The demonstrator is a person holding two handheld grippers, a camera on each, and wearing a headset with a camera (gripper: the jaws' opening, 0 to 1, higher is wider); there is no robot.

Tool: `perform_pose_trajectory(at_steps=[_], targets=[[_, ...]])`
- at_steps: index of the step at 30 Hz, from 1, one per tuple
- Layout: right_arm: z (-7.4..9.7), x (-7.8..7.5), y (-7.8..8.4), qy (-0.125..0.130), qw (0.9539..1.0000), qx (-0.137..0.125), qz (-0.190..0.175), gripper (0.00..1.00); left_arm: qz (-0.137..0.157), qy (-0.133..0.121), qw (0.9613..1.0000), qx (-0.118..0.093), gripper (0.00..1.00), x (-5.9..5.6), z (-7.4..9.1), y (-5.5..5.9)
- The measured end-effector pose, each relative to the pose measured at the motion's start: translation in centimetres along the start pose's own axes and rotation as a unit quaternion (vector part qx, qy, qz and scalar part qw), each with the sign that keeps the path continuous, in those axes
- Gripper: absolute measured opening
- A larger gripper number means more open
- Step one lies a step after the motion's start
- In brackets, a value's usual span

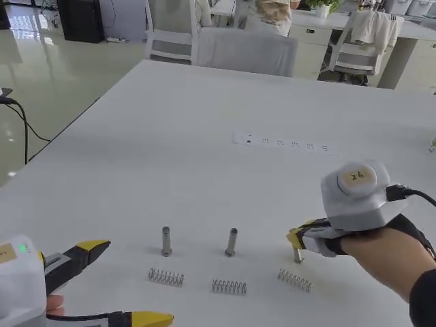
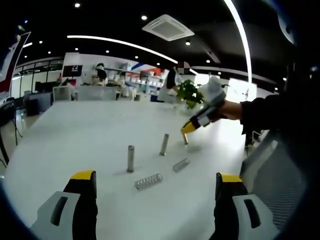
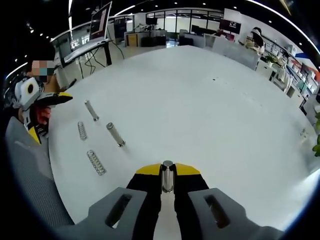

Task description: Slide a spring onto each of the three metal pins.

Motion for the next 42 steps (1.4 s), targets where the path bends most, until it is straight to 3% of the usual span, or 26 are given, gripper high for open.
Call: perform_pose_trajectory(at_steps=[19,26,42], targets=[[1.5,0.0,1.5,0.003,0.9999,-0.008,0.009,0.05,-0.005,0.002,1.0,-0.004,0.96,-0.3,0.0,-0.5],[1.7,-0.2,1.7,0.002,1.0,-0.008,0.003,0.05,-0.007,0.003,1.0,-0.004,0.95,-0.4,0.0,-0.6],[1.3,0.2,2.3,-0.006,0.9996,0.004,0.027,0.09,-0.006,0.002,1.0,-0.005,0.95,-0.2,0.1,-0.6]])
Point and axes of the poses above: the centre of the closed fingertips' face, and the gripper's own axes: z roughly backward along the fingers, x roughly to its left, y roughly out of its underside, the point moved 8 cm from there along z, roughly backward along the fingers, and after that the axes turned 14 degrees about -z, right-handed, at the moved point
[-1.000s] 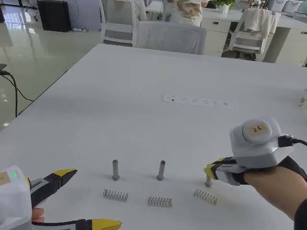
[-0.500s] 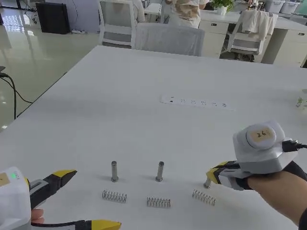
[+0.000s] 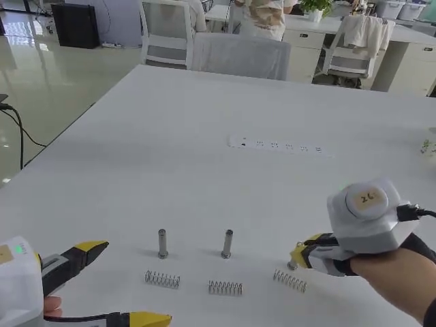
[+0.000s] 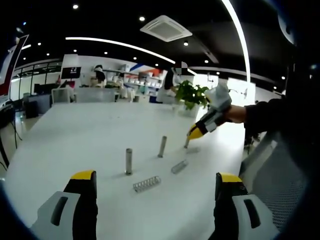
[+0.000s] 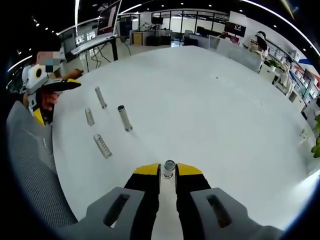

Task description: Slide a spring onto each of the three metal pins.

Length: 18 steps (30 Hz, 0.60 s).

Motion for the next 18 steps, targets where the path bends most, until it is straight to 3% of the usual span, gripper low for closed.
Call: perform_pose_trajectory(at_steps=[8,18], targets=[[0.3,-0.1,0.7,-0.004,1.0,0.008,0.002,0.13,0.0,0.002,1.0,0.0,0.95,0.0,0.0,0.1],[0.4,0.7,2.1,-0.033,0.9984,0.038,0.026,0.16,0.0,0.006,1.0,0.001,0.95,-0.1,-0.1,0.0]])
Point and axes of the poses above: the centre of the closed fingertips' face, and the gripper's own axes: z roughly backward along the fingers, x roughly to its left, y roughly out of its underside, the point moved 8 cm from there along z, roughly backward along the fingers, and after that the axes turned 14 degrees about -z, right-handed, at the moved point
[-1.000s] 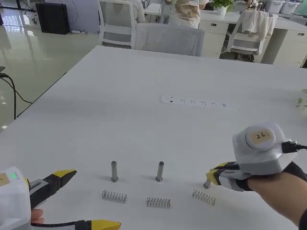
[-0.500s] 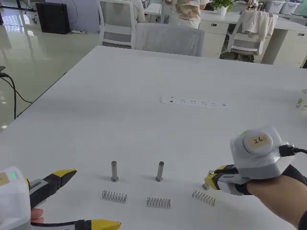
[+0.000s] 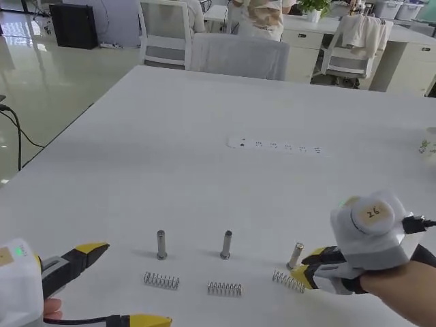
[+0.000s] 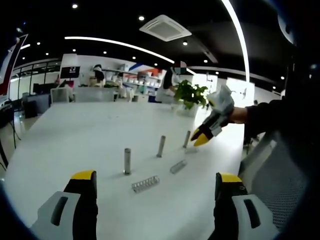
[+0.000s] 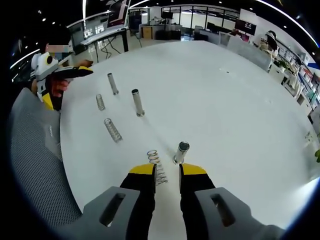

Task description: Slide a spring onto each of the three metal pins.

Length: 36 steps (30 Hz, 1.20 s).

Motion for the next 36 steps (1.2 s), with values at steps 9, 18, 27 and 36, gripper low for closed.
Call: perform_pose_trajectory(at_steps=[9,18,27,36], targets=[[-0.9,0.1,0.9,-0.01,0.9996,0.024,0.007,0.15,0.0,0.001,1.0,0.0,0.95,0.0,0.0,0.0],[-1.3,0.2,1.5,-0.015,0.999,0.041,0.014,0.12,0.002,0.0,1.0,0.001,0.94,0.0,0.1,0.1],[-1.2,0.8,1.6,-0.009,0.9965,0.056,0.061,0.08,0.004,0.0,1.0,0.001,0.94,0.0,0.1,0.2],[-0.9,1.4,1.5,-0.017,0.9953,0.066,0.069,0.08,0.004,0.002,1.0,-0.001,0.94,-0.1,0.1,0.1]])
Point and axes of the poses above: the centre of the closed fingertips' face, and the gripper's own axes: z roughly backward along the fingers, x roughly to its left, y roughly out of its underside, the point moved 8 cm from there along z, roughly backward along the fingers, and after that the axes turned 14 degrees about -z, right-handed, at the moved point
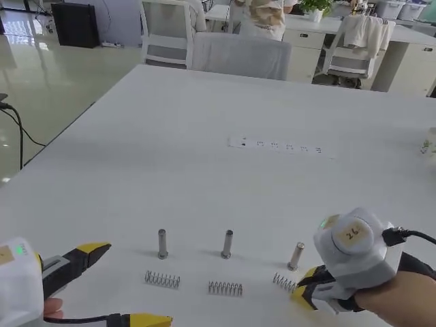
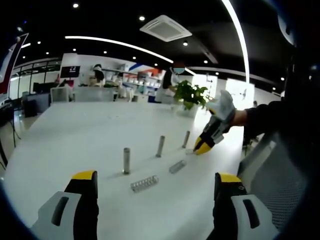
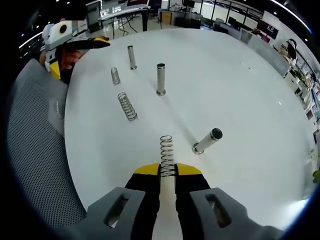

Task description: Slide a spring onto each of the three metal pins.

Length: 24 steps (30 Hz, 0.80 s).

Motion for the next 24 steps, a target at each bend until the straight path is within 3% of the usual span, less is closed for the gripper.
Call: perform_pose_trajectory(at_steps=[8,16,24], targets=[[0.5,1.3,-0.8,-0.018,0.9998,-0.007,0.006,0.08,-0.002,0.016,0.9999,0.001,0.9,-0.4,-0.1,-0.1],[1.1,2.4,-1.5,-0.035,0.9992,-0.018,0.008,0.08,-0.004,0.037,0.9993,-0.001,0.74,-0.6,-0.3,-0.1],[1.3,3.8,-2.4,-0.052,0.9981,-0.02,0.025,0.08,-0.026,0.074,0.9969,0.0,0.57,-0.7,-0.7,-0.5]])
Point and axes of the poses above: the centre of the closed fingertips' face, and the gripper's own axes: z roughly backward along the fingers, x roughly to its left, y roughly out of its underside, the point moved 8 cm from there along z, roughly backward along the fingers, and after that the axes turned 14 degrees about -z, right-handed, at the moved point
